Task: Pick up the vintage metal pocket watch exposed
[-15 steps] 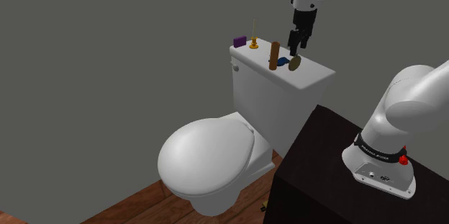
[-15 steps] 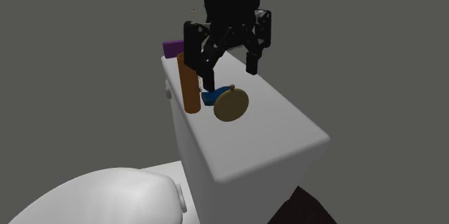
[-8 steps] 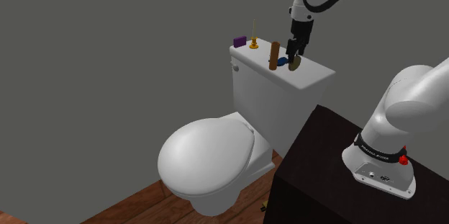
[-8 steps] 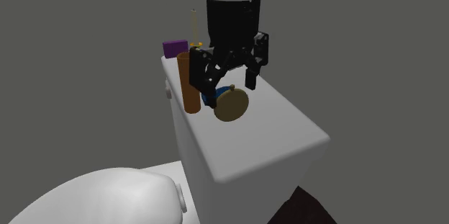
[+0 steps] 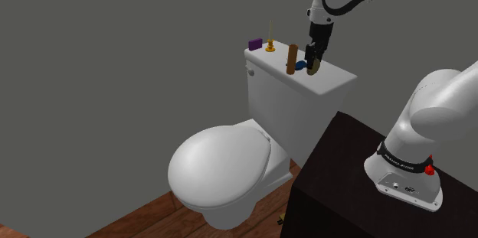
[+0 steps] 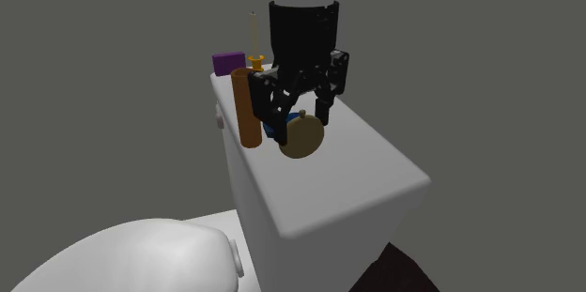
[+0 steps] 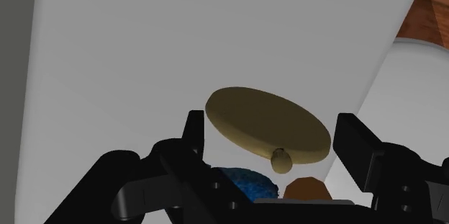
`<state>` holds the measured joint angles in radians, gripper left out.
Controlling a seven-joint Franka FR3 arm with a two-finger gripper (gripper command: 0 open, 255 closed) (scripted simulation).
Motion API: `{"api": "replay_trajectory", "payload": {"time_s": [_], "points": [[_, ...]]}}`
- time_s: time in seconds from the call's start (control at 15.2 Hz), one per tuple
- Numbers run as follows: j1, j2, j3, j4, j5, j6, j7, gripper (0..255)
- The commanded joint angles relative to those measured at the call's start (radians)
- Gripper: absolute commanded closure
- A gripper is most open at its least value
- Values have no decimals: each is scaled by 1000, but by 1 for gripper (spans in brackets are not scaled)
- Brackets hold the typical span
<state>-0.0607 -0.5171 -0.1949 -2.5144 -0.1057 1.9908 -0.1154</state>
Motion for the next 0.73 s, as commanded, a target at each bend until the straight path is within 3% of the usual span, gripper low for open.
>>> {"api": "replay_trajectory", "payload": {"time_s": [0.0, 0.2, 0.66], "points": [[1, 1, 1, -2, 1, -1, 0, 255], [0, 0, -1, -3, 0, 0, -1, 255], [2, -22, 8, 76, 5, -101, -1, 255]]}}
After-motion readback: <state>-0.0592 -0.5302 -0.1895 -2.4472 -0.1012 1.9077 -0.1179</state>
